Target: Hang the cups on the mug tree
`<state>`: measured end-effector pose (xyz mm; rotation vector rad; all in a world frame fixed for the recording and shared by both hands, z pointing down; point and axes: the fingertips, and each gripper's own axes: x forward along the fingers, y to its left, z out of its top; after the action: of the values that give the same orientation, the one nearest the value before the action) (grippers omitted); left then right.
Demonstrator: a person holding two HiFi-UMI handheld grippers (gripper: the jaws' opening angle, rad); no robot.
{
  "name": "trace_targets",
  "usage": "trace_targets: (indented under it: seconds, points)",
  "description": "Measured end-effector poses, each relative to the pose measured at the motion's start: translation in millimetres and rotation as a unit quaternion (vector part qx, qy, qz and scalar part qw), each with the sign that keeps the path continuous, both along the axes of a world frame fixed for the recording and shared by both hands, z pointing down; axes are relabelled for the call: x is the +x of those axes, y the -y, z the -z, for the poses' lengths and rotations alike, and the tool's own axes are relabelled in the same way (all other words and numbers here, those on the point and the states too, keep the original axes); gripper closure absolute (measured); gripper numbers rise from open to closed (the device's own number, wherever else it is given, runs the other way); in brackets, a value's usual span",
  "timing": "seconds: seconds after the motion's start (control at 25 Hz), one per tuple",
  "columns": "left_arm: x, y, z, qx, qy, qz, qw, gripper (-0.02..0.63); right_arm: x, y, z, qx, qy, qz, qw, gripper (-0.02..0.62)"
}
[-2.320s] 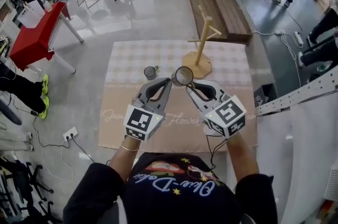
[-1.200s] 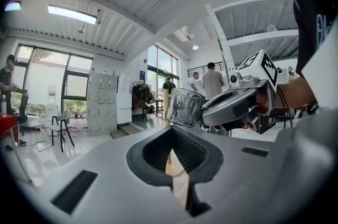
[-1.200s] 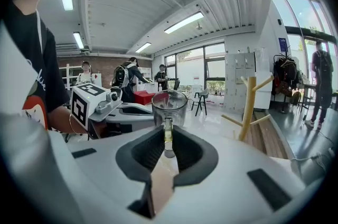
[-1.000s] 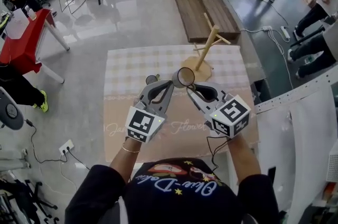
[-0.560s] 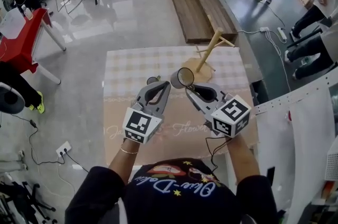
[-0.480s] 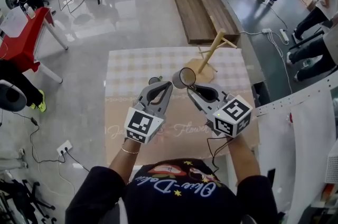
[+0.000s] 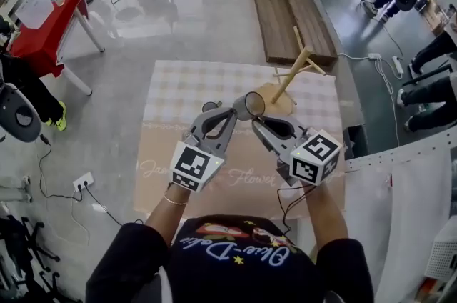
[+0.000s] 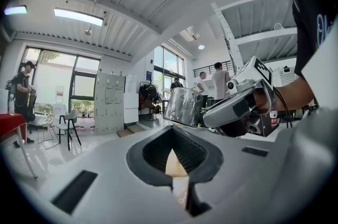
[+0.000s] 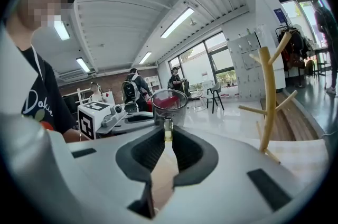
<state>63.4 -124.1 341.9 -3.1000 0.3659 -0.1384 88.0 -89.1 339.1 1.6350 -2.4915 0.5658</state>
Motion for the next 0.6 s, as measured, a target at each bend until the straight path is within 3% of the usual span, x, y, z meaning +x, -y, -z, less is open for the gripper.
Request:
trace_targets:
  seconds: [0.6]
  points:
    - [24.5, -13.7, 5.9, 0.005, 0.003, 0.046, 0.9989, 0.604, 21.9, -7.2, 5.0, 0.008, 0.05, 0.051, 0.997, 0.548]
